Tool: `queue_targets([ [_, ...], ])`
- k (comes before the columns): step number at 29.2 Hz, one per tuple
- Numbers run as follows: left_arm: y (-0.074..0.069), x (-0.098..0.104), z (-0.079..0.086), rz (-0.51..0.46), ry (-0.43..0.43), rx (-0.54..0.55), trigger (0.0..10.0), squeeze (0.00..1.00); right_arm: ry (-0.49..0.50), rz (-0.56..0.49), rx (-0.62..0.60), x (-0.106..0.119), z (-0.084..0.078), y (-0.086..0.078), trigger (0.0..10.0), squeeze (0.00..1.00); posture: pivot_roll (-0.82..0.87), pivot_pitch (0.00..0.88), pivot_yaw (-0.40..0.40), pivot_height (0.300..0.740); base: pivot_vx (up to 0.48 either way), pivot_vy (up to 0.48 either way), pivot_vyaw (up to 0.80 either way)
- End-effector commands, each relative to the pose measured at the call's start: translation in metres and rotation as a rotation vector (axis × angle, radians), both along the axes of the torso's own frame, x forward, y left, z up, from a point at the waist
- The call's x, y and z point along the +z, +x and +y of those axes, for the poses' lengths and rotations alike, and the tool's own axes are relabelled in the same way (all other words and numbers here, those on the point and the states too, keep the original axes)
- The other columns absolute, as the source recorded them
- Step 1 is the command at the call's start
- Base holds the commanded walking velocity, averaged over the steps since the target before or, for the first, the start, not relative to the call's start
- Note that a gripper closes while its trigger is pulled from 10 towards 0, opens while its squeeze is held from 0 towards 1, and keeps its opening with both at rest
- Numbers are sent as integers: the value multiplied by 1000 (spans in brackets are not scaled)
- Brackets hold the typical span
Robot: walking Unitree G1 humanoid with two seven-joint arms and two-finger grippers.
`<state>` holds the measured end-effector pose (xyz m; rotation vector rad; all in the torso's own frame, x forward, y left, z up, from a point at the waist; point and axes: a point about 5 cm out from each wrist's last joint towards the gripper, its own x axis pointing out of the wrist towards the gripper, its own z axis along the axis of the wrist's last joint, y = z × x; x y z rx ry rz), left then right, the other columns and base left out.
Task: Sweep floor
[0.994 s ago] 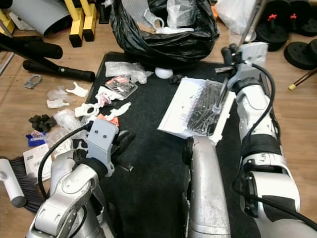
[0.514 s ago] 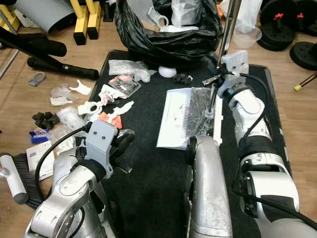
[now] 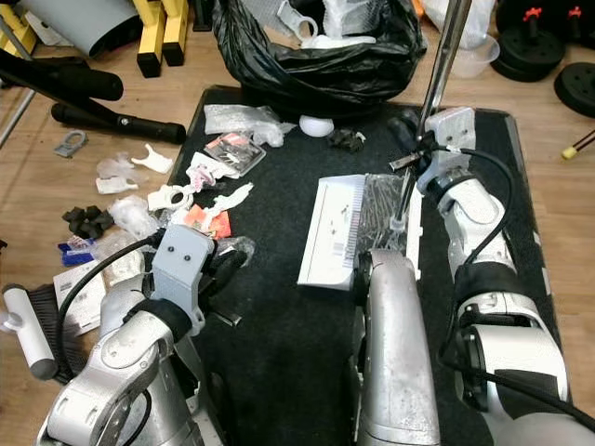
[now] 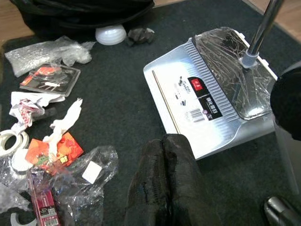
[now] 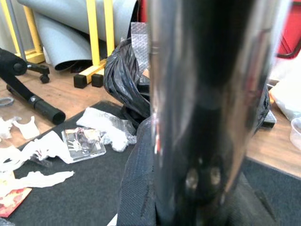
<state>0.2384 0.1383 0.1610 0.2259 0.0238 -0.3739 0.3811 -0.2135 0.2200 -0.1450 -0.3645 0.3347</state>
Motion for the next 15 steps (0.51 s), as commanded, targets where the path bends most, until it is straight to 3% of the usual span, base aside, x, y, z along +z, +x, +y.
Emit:
queue_targets([
  [1,-5,-4,-2,44,4,-81,10000,0,9,-76,-16,9,-8,-4,10000,0,35,347,-52,300,0,0,0],
  [15,-4,-2,2,43,23,-66,10000,0,10,-90,4,9,-12,-6,10000,0,31,359,-44,300,0,0,0],
])
